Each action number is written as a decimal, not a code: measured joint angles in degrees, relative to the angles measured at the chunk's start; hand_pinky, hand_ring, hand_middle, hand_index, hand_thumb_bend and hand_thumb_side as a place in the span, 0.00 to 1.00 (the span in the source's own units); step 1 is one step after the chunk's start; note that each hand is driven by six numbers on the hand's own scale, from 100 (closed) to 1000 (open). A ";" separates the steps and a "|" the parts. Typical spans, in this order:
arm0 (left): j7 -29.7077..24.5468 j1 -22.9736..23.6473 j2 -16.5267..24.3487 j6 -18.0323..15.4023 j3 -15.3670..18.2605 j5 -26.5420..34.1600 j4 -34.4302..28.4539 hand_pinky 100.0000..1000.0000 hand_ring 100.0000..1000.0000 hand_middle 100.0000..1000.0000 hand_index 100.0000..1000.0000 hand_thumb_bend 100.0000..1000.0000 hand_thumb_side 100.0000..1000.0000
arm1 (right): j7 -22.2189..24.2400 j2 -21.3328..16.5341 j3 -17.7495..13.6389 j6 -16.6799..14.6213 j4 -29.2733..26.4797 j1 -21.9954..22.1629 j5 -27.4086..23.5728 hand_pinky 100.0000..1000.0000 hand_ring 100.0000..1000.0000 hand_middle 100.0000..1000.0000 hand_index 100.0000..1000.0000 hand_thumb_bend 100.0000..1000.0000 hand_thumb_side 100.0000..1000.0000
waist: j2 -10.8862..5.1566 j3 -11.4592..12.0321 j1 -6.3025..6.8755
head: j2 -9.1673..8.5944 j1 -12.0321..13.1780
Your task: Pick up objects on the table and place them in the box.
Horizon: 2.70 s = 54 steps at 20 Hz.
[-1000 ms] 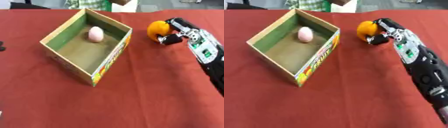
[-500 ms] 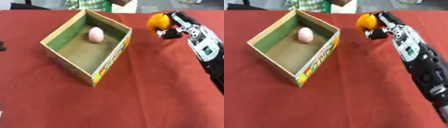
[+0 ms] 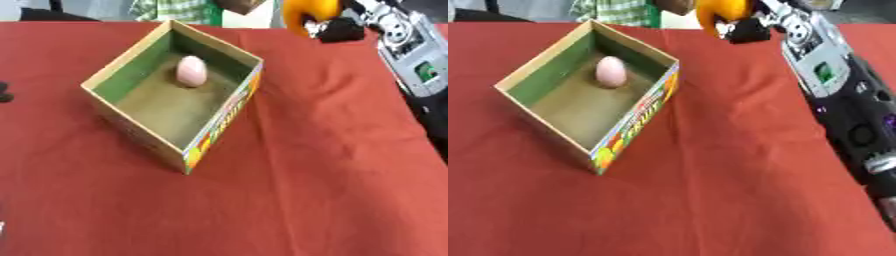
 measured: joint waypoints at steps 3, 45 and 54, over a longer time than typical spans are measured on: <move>-0.02 0.02 0.01 0.01 -0.02 0.00 0.00 0.53 0.54 0.60 0.70 0.00 0.61 | 0.65 0.57 0.72 0.22 -1.33 -0.60 -0.74 0.71 0.62 0.36 0.60 0.00 0.18 | -0.02 0.29 0.02 | 0.44 -0.64; -0.51 -0.50 -0.02 0.04 -0.38 0.45 0.00 0.52 0.54 0.61 0.70 0.00 0.61 | 13.75 23.04 6.24 -5.44 5.91 1.81 14.56 0.96 1.00 0.87 1.00 0.66 0.84 | 0.10 1.93 -0.33 | -0.18 -0.89; -0.49 -0.30 -0.03 0.05 -0.36 0.45 0.00 0.52 0.54 0.61 0.70 0.00 0.61 | 14.92 19.86 3.86 -4.61 0.12 -0.27 9.17 0.95 0.96 0.84 1.00 0.64 0.88 | -0.55 1.68 -0.01 | -0.15 0.21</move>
